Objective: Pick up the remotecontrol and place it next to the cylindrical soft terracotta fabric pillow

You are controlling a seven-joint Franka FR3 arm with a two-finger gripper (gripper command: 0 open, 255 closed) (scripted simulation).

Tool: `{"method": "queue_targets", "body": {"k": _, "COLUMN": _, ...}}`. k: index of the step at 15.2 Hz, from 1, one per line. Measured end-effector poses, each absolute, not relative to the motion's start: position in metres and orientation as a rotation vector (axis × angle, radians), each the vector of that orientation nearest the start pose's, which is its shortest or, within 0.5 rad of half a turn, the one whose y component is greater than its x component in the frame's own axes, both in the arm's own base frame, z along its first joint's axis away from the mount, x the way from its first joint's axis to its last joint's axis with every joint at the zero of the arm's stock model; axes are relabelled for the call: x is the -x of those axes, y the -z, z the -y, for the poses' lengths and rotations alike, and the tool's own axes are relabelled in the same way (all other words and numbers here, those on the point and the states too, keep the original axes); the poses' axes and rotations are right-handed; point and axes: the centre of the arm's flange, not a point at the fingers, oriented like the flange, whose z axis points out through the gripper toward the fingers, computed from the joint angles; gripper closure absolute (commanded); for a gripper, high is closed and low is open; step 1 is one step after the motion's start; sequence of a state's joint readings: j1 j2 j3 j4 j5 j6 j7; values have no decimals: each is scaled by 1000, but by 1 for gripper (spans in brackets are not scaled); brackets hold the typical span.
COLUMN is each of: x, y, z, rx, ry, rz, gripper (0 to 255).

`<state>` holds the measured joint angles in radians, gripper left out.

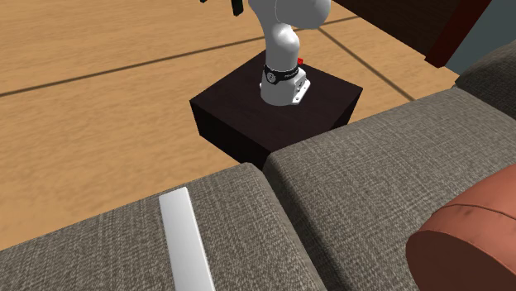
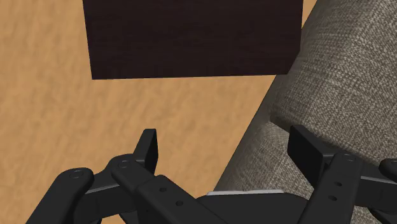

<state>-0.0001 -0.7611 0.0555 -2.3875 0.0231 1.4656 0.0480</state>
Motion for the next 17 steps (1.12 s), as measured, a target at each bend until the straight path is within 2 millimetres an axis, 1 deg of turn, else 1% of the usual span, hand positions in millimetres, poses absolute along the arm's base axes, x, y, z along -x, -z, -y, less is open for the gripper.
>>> {"method": "queue_targets", "body": {"k": 2, "x": -303, "y": -557, "z": -25, "rx": 3153, "ry": -251, "rz": 4, "gripper": 0}}
{"method": "queue_targets", "body": {"k": 4, "x": -319, "y": -545, "z": -25, "rx": 3151, "ry": -242, "rz": 71, "gripper": 0}}
{"method": "queue_targets", "body": {"k": 6, "x": -338, "y": -533, "z": -30, "rx": 3147, "ry": -229, "rz": 152, "gripper": 0}}
{"method": "queue_targets", "body": {"k": 9, "x": -373, "y": -518, "z": -39, "rx": 3136, "ry": -207, "rz": 276, "gripper": 0}}
{"method": "queue_targets", "body": {"k": 12, "x": -406, "y": -496, "z": -49, "rx": 3119, "ry": -186, "rz": 402, "gripper": 0}}
{"method": "queue_targets", "body": {"k": 15, "x": -434, "y": -477, "z": -62, "rx": 3098, "ry": -164, "rz": 527, "gripper": 0}}
{"method": "queue_targets", "body": {"k": 17, "x": -450, "y": -469, "z": -68, "rx": 3080, "ry": -149, "rz": 610, "gripper": 0}}
